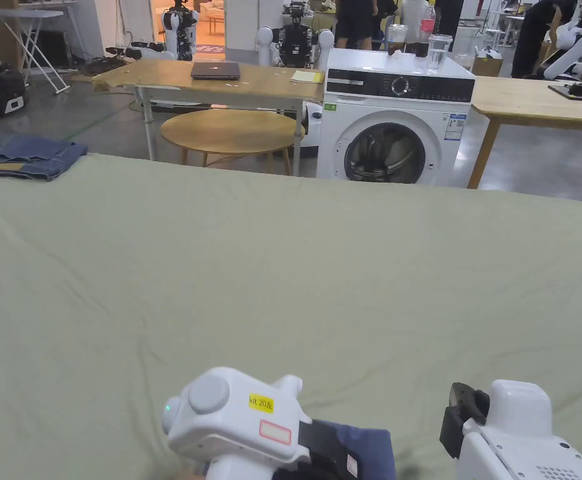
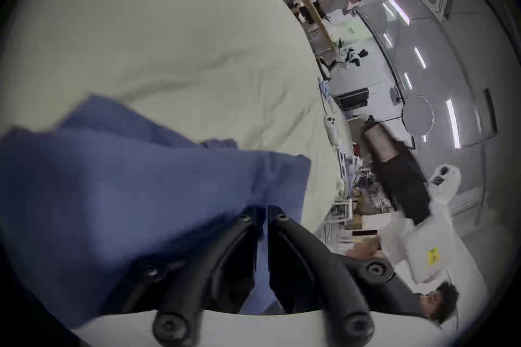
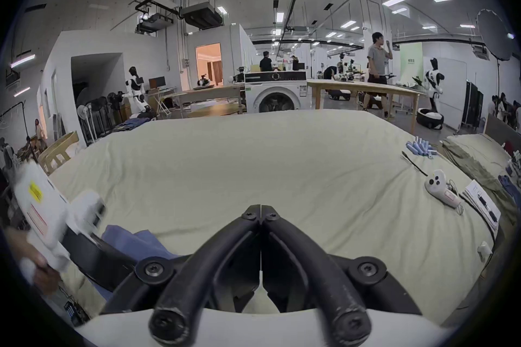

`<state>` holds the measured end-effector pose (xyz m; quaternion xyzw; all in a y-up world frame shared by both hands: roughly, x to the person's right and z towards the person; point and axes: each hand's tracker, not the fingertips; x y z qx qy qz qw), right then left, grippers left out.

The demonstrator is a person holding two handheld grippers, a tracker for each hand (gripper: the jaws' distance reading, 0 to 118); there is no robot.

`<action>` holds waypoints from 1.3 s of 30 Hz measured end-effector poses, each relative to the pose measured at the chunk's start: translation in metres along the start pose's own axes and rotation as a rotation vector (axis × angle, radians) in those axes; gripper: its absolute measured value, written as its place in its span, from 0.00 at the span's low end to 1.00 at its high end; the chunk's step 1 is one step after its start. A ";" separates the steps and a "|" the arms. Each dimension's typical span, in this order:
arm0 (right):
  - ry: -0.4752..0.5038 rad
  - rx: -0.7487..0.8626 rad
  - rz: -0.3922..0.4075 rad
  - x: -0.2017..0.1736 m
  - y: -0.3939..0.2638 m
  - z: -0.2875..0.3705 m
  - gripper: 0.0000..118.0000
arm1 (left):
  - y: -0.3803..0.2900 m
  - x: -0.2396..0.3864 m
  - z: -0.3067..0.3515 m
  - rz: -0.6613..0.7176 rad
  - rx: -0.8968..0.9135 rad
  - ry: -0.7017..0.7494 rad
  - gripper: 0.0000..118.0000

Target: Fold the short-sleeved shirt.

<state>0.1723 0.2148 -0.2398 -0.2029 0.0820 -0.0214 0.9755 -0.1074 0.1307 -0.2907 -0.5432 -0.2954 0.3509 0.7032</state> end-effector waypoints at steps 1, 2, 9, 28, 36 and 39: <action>0.002 0.001 0.000 0.000 -0.001 0.000 0.00 | -0.001 -0.004 -0.006 -0.007 0.019 0.030 0.02; 0.004 0.003 0.002 0.000 -0.001 0.000 0.00 | -0.003 -0.008 -0.014 -0.010 0.015 0.036 0.00; 0.002 0.012 0.001 0.001 -0.001 0.001 0.00 | -0.005 -0.006 -0.018 -0.057 0.030 0.073 0.00; -0.019 0.252 0.036 -0.035 0.046 0.008 0.00 | -0.034 0.061 0.129 -0.658 1.000 0.625 0.00; -0.046 0.351 0.051 -0.044 0.057 0.015 0.00 | -0.053 0.052 0.160 -0.709 1.305 0.826 0.00; -0.052 0.346 0.066 -0.044 0.058 0.019 0.00 | -0.054 0.048 0.172 -0.684 1.303 0.824 0.00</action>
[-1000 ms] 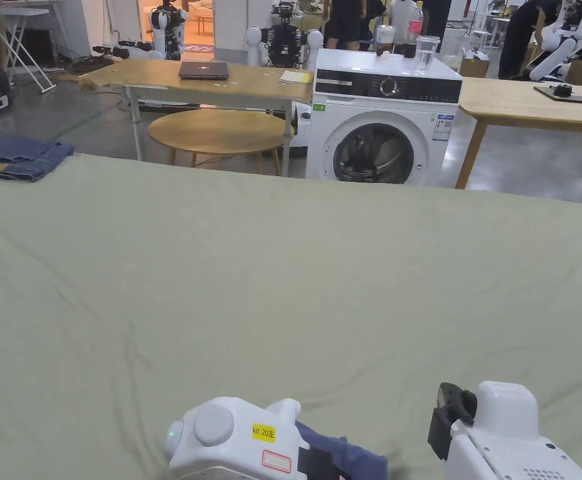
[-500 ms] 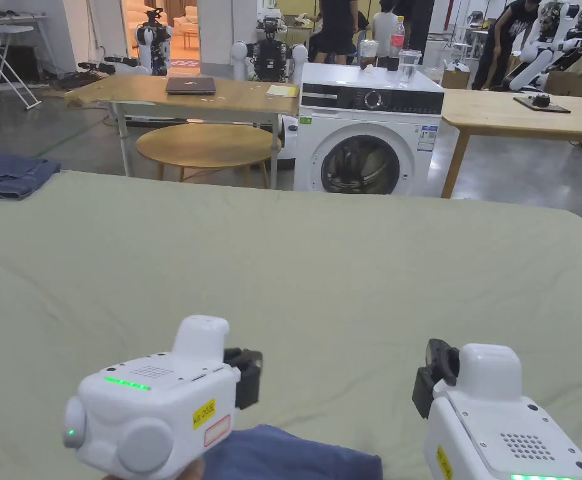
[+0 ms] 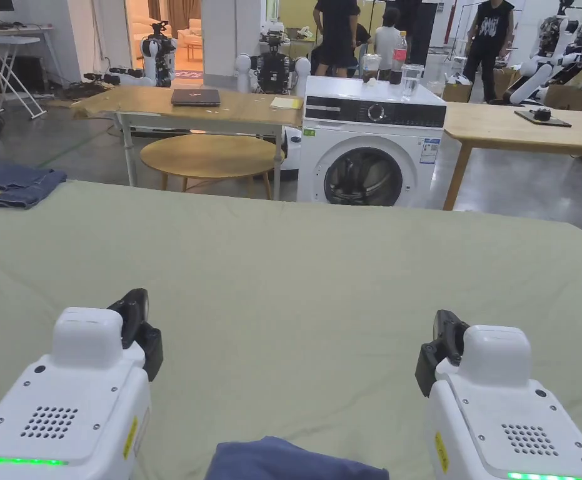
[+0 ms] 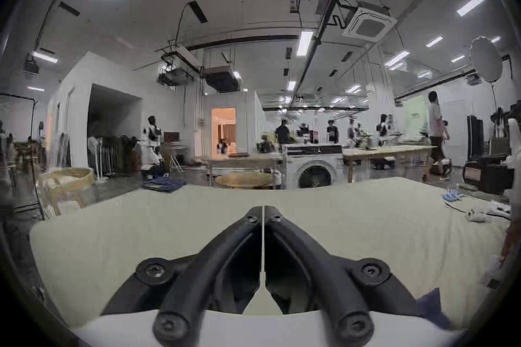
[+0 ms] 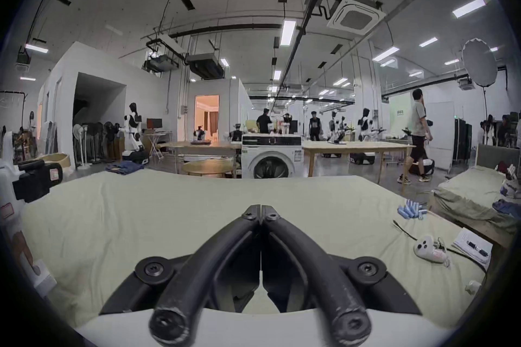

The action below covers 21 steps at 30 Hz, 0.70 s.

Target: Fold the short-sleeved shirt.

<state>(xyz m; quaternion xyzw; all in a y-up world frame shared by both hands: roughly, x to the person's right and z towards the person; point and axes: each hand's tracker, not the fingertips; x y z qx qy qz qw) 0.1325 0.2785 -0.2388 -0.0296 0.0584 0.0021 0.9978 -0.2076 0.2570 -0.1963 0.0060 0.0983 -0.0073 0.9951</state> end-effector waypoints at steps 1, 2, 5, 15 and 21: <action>0.007 -0.009 0.006 0.000 -0.001 0.002 0.00 | 0.000 -0.003 0.001 0.005 -0.005 0.000 0.00; 0.013 -0.038 0.017 -0.002 -0.004 0.008 0.00 | -0.001 -0.006 0.002 0.012 -0.015 -0.001 0.00; 0.058 -0.148 0.068 -0.012 -0.021 0.024 0.00 | -0.004 -0.013 0.004 0.022 -0.043 -0.017 0.00; 0.179 -0.541 0.099 -0.045 -0.107 0.025 0.00 | -0.026 -0.016 0.019 0.053 -0.110 -0.051 0.00; 0.129 -0.681 0.015 -0.033 -0.144 -0.004 0.00 | -0.045 -0.030 0.022 0.157 -0.287 -0.152 0.00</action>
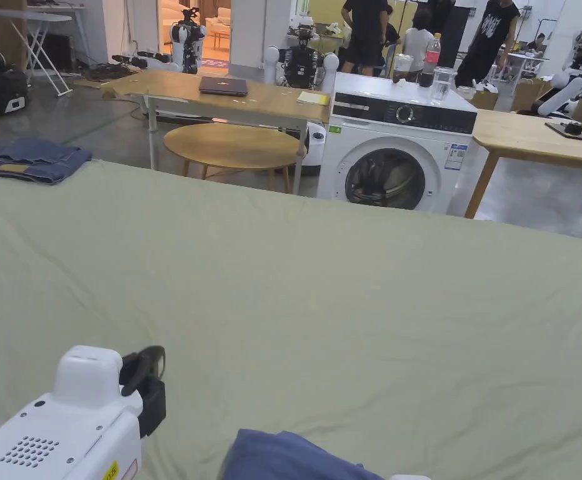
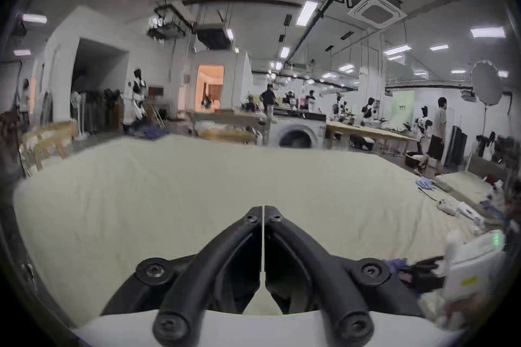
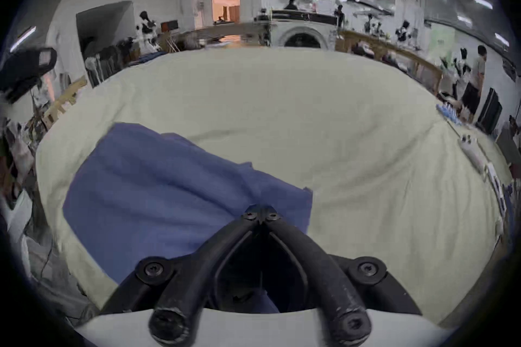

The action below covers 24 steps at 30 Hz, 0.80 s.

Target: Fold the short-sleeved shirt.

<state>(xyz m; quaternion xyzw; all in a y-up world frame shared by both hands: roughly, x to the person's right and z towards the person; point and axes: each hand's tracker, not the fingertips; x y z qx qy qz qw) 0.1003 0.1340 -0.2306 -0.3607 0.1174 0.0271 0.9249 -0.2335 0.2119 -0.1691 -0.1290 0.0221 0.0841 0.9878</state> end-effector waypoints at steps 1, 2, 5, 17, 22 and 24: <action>0.001 0.006 -0.004 0.001 0.002 0.001 0.00 | -0.002 -0.005 -0.002 0.031 -0.050 -0.030 0.00; 0.004 0.005 -0.008 0.001 0.004 0.002 0.00 | -0.005 -0.012 -0.004 0.075 -0.110 -0.072 0.00; 0.003 -0.003 -0.001 -0.001 0.005 0.003 0.00 | -0.013 -0.033 -0.018 0.218 -0.264 -0.180 0.00; 0.026 -0.014 0.003 0.004 0.006 0.005 0.00 | -0.042 -0.085 -0.087 0.638 -0.715 -0.582 0.54; 0.029 -0.015 0.002 0.004 0.006 0.006 0.00 | -0.056 -0.060 -0.109 0.579 -0.875 -0.676 0.54; 0.032 -0.015 -0.001 0.005 0.006 0.006 0.00 | -0.067 -0.048 -0.122 0.576 -0.936 -0.698 0.54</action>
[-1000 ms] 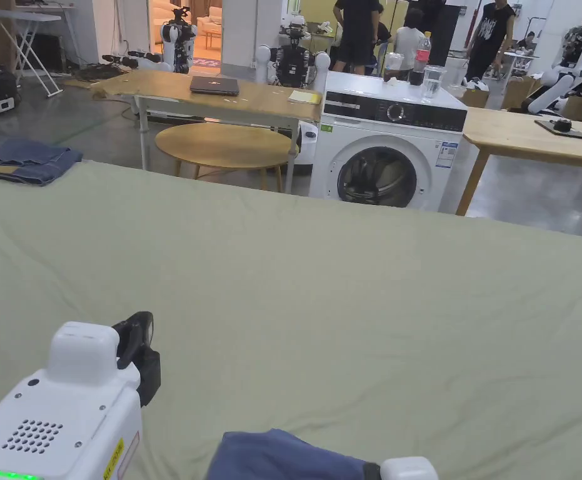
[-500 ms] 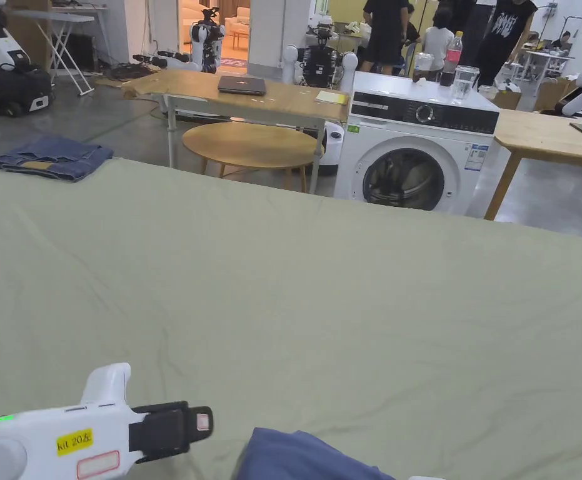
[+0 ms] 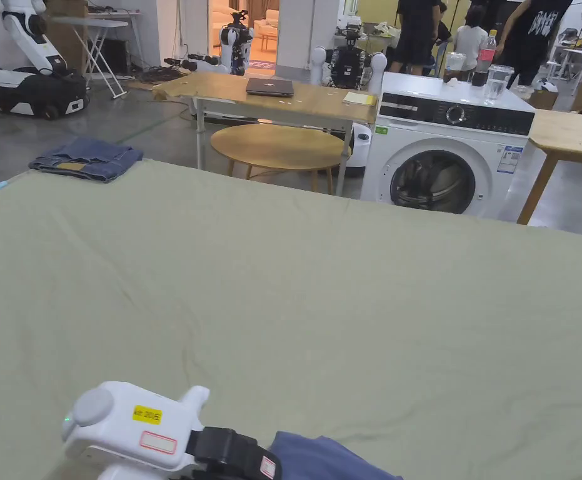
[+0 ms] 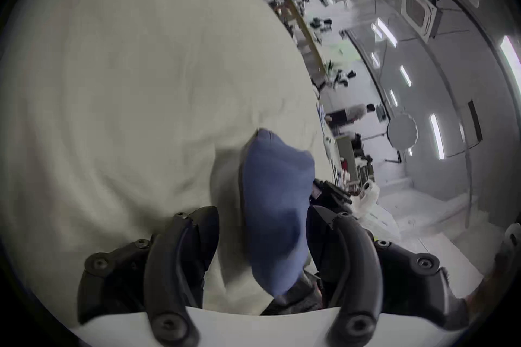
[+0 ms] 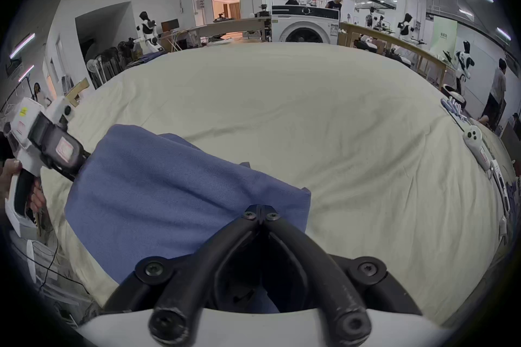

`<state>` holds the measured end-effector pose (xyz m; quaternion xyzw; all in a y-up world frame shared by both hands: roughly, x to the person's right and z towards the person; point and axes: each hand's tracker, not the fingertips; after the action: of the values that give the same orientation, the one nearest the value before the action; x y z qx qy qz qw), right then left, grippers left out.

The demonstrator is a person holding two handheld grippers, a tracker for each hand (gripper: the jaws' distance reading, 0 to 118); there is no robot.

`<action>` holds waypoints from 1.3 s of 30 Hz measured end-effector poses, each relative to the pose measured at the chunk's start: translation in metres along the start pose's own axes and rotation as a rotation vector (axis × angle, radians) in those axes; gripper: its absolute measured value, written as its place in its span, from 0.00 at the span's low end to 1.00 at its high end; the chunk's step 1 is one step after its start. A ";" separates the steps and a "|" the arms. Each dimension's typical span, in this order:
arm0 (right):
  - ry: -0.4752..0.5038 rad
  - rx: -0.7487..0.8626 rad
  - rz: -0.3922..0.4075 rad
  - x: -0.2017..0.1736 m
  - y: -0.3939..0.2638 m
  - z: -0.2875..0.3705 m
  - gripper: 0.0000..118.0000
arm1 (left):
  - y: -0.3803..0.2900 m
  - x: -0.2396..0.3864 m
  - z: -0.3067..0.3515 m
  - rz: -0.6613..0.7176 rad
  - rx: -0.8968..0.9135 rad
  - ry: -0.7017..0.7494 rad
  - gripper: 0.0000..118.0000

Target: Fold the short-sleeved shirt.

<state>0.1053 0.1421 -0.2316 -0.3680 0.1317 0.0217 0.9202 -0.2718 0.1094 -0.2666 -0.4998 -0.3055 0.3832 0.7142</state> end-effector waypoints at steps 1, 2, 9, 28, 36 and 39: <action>0.001 0.000 -0.001 0.000 0.000 0.000 0.00 | 0.000 -0.001 -0.008 0.012 -0.029 -0.015 0.54; 0.001 -0.001 -0.001 0.000 0.000 0.000 0.00 | 0.000 -0.005 -0.018 0.024 -0.041 -0.039 0.54; 0.016 -0.005 -0.014 0.003 0.001 0.000 0.00 | 0.002 -0.006 -0.050 0.061 -0.023 -0.169 0.55; -0.006 0.254 0.077 -0.002 0.036 0.025 0.00 | -0.012 0.005 -0.004 0.078 0.062 -0.127 0.19; -0.019 0.469 0.096 -0.009 0.106 0.039 0.00 | -0.008 0.006 0.128 0.054 0.150 0.012 0.19; -0.001 0.497 0.090 -0.014 0.125 0.043 0.00 | 0.000 -0.001 0.198 0.053 0.174 0.128 0.19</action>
<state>0.0844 0.2628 -0.2823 -0.1244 0.1489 0.0296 0.9805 -0.4345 0.2029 -0.2046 -0.4671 -0.2116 0.3945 0.7625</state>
